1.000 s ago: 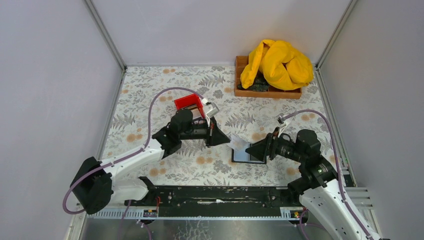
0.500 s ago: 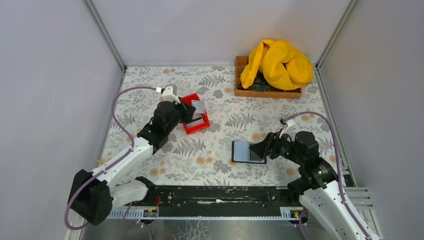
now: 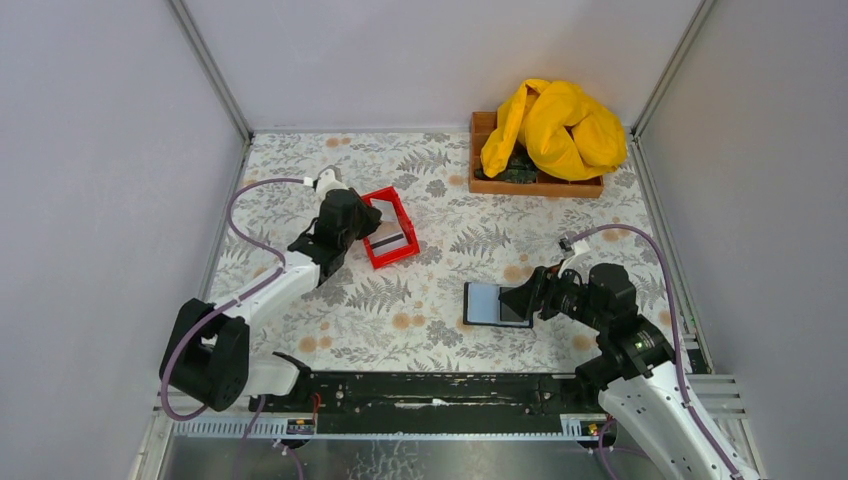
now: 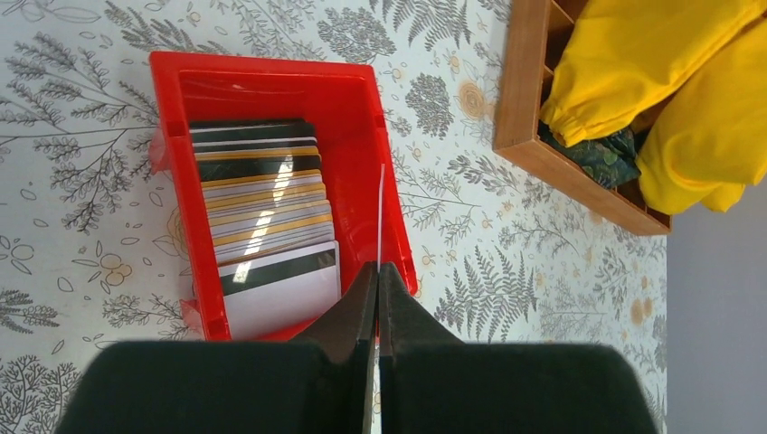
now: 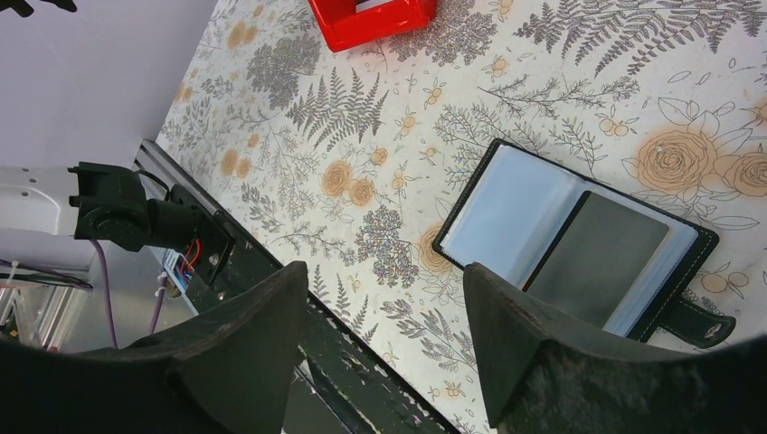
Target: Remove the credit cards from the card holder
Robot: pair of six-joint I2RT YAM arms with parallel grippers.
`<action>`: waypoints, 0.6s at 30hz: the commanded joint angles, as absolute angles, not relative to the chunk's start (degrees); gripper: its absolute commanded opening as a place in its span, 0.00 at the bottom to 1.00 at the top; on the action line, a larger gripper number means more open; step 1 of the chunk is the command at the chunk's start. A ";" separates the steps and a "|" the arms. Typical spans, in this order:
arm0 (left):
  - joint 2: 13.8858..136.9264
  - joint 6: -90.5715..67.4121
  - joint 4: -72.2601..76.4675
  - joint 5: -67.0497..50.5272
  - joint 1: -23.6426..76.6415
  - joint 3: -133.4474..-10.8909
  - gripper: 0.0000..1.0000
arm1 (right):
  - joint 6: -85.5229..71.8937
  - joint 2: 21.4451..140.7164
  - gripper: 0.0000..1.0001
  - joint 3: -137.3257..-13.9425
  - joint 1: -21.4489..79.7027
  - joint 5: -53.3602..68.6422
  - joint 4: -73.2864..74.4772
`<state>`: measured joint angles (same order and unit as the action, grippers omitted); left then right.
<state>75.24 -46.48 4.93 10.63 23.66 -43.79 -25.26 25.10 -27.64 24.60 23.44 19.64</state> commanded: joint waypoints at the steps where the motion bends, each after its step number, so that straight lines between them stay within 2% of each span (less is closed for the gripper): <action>1: 76.14 -50.61 5.07 14.46 22.93 -44.68 0.00 | -24.43 24.86 0.71 -27.60 24.72 23.29 18.13; 18: 85.53 -54.12 7.54 10.86 22.41 -45.52 0.02 | -24.58 25.53 0.71 -27.36 24.77 23.55 17.93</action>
